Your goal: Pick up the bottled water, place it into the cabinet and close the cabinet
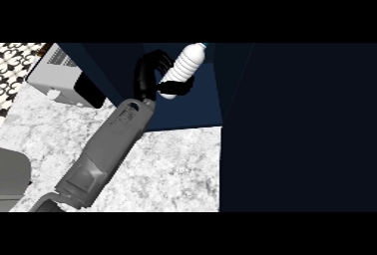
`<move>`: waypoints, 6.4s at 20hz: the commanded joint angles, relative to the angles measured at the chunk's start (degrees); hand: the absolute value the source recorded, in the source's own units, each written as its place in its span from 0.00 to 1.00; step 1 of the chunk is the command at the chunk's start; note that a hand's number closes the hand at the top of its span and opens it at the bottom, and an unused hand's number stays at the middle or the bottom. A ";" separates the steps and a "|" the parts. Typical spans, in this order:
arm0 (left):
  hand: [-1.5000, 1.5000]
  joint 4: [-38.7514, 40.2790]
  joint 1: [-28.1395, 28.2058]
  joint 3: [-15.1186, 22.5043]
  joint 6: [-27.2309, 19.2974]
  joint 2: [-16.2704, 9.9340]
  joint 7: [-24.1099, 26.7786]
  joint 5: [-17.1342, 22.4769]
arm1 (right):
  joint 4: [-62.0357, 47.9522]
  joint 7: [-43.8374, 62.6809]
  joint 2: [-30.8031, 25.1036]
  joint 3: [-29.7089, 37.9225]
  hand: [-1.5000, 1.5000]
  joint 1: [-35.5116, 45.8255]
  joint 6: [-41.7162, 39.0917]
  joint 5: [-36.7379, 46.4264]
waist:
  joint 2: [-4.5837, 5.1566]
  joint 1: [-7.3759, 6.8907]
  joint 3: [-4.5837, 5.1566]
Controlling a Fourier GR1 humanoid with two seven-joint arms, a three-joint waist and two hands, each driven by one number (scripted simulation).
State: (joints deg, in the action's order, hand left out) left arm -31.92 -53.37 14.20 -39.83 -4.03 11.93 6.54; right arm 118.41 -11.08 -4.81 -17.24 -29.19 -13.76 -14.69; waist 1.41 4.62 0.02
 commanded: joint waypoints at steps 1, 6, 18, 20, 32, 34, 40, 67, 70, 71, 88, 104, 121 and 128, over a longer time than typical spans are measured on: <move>1.00 10.11 -4.02 -2.21 0.63 -0.93 4.54 -1.23 | 0.62 0.52 -0.42 2.05 0.00 0.74 0.21 -1.54 | 0.20 -0.17 0.05; 0.00 15.28 -6.68 -5.10 -1.41 -0.91 6.41 -0.82 | 2.28 0.83 0.55 -1.05 0.00 -1.13 0.78 -0.68 | 0.08 -0.21 0.06; 0.00 19.16 -6.92 -10.07 2.52 -2.24 13.52 1.90 | -2.08 -1.76 1.00 -1.13 0.00 0.19 0.84 1.71 | 0.56 -0.29 0.09; 0.00 18.52 -7.73 -10.89 5.14 -1.56 15.60 2.61 | -1.29 -0.94 2.17 -1.92 0.00 1.15 2.10 2.02 | 0.27 -0.85 0.10; 0.00 11.65 -4.37 -17.10 22.01 0.23 26.95 9.10 | 0.26 -0.72 0.27 -0.89 0.00 -0.44 2.14 2.23 | -1.10 -3.70 0.02; 0.00 11.16 -3.27 -16.50 21.82 1.14 27.62 8.66 | 3.26 -2.01 -1.75 -0.31 0.00 -4.30 0.45 0.87 | -1.28 -3.65 0.00; 0.00 3.82 1.70 -13.07 25.34 2.34 26.74 11.07 | 1.68 1.65 1.53 -0.01 0.00 -0.15 4.81 0.88 | -1.96 -6.44 0.00; 0.00 -73.34 55.19 14.25 21.18 -3.75 5.03 14.30 | 5.37 -2.59 -3.48 -5.72 0.00 -7.97 1.64 6.76 | -1.96 -5.71 -0.04; 0.00 -81.22 60.17 16.80 22.14 -7.27 3.93 13.36 | 8.20 1.41 -5.64 -7.63 1.00 -5.98 1.04 9.45 | -1.86 -5.84 0.00; 0.00 -82.67 60.98 16.92 20.94 -6.59 4.31 13.08 | 10.04 4.50 -7.69 -7.18 1.00 -6.19 0.20 8.82 | -1.78 -5.72 0.01; 0.00 -99.71 88.76 1.24 32.97 -19.02 13.43 24.83 | 19.41 13.32 -9.85 -26.77 1.00 -3.03 -2.63 23.62 | -1.80 -6.29 0.20; 0.00 -101.64 99.45 -10.97 46.97 -24.31 15.88 35.72 | 13.21 26.29 2.69 -23.82 1.00 9.62 -0.13 16.52 | -1.34 -9.14 0.28; 0.00 -98.08 107.24 -28.87 61.21 -25.74 16.95 50.14 | -16.59 32.39 4.80 -2.04 1.00 56.40 15.38 -10.06 | -1.10 -6.50 -0.05; 0.00 -97.31 111.02 -32.67 66.57 -22.51 15.61 51.92 | -30.15 31.93 2.39 7.15 1.00 64.75 6.88 -14.28 | -1.24 -5.82 -0.04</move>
State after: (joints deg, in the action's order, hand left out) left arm -129.18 58.39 -17.20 26.55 -27.59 29.38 57.21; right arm 94.69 21.32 -0.86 -15.09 31.65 -2.30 -25.69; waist 0.10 -2.04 0.01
